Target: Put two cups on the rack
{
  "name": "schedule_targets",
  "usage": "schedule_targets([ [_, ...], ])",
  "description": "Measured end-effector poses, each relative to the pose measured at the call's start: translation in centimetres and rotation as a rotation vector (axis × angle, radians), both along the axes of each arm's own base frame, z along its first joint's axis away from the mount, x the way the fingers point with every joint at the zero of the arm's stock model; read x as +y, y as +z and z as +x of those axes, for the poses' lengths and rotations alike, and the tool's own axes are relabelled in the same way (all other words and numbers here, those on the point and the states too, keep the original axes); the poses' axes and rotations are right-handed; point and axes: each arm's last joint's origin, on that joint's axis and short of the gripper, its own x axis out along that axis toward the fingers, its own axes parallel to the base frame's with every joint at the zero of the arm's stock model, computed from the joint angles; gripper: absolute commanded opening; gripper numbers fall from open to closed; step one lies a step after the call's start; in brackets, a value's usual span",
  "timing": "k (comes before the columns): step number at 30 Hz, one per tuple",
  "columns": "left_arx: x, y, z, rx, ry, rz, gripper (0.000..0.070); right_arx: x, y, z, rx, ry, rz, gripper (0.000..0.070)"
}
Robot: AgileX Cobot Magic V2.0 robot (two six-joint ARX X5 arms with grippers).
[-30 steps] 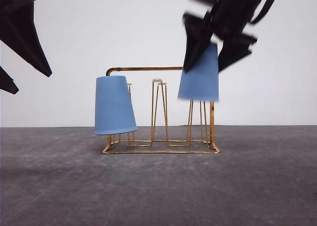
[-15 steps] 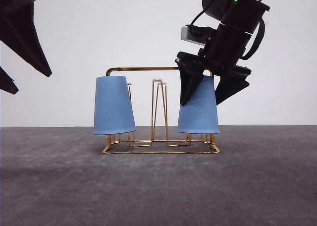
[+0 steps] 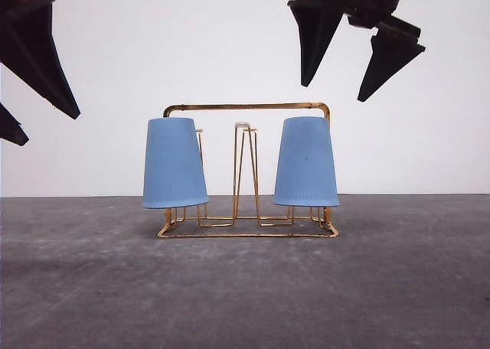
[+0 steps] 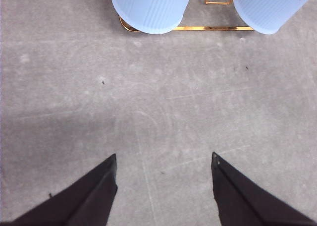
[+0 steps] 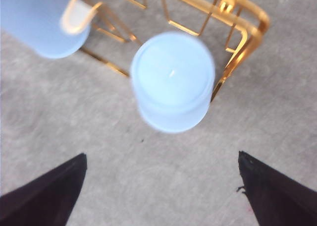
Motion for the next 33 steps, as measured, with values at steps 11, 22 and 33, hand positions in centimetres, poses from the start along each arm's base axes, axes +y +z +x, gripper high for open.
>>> schedule_targets([
  [11, 0.0, 0.0, 0.0, -0.001, 0.001, 0.000, 0.0353, -2.8, -1.8, -6.9, -0.259, 0.030, 0.168, 0.0569],
  [22, 0.0, 0.0, 0.0, -0.005, -0.006, 0.006, 0.0353, -5.6, -8.6, -12.9, -0.407, -0.112, 0.402, 0.0561],
  [33, 0.0, 0.0, 0.0, -0.104, -0.164, 0.135, 0.0007, -6.1, -11.0, -13.8, -0.338, -0.191, 0.454, 0.0006],
])
